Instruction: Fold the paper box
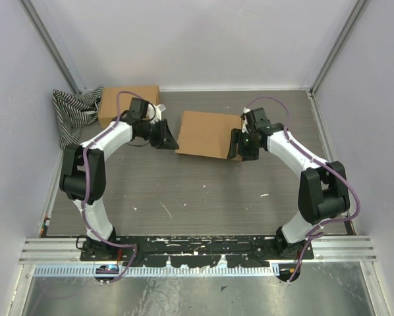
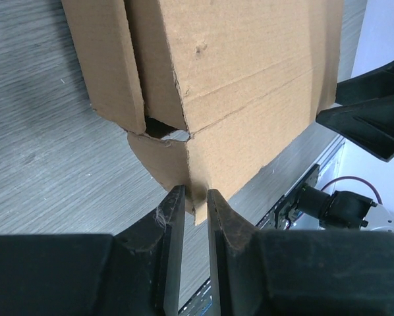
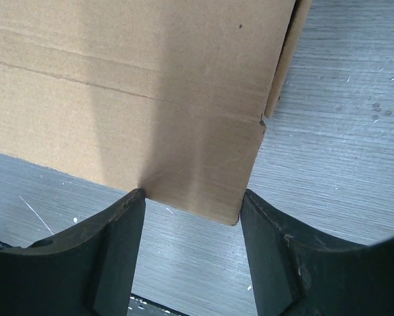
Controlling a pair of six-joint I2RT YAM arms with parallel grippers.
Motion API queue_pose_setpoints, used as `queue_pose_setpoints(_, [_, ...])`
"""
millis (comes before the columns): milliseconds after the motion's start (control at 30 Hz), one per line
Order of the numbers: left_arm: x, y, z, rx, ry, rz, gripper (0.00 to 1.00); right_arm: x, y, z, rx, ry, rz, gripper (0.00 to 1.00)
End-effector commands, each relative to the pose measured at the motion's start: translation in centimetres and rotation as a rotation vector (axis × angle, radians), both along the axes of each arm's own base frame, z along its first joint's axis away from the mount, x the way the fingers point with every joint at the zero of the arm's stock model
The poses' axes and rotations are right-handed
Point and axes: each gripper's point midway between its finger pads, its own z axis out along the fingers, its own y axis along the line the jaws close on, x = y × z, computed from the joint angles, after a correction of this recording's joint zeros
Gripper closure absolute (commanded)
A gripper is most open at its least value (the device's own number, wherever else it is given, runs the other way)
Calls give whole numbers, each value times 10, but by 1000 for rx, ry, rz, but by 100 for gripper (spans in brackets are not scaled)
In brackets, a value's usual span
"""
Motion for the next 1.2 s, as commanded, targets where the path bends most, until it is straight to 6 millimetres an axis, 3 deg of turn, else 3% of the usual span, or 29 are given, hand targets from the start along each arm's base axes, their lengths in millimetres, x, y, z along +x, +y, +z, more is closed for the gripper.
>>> queue_pose_setpoints(0, [-6,-9,-1,-45,31,-39,74,17,10,24,37,-72,13,36])
queue_pose_setpoints(267, [-12,-6,-32,-29,89,-30,75,24,3,18,-15,-73,7,36])
queue_pose_setpoints(533, [-13,-10,-44,-59,113,-29,76,26,2,10,-32,-65,7,36])
queue_pose_setpoints(633, [-12,-15,-41,-100,122,-38,76,25,3,13,-24,-70,12,36])
queue_pose_setpoints(933, [-13,-26,-14,-220,121,-51,77,22,11,48,41,-110,49,36])
queue_pose_setpoints(1167, [-12,-23,-29,-200,137,-32,77,25,6,34,10,-92,46,35])
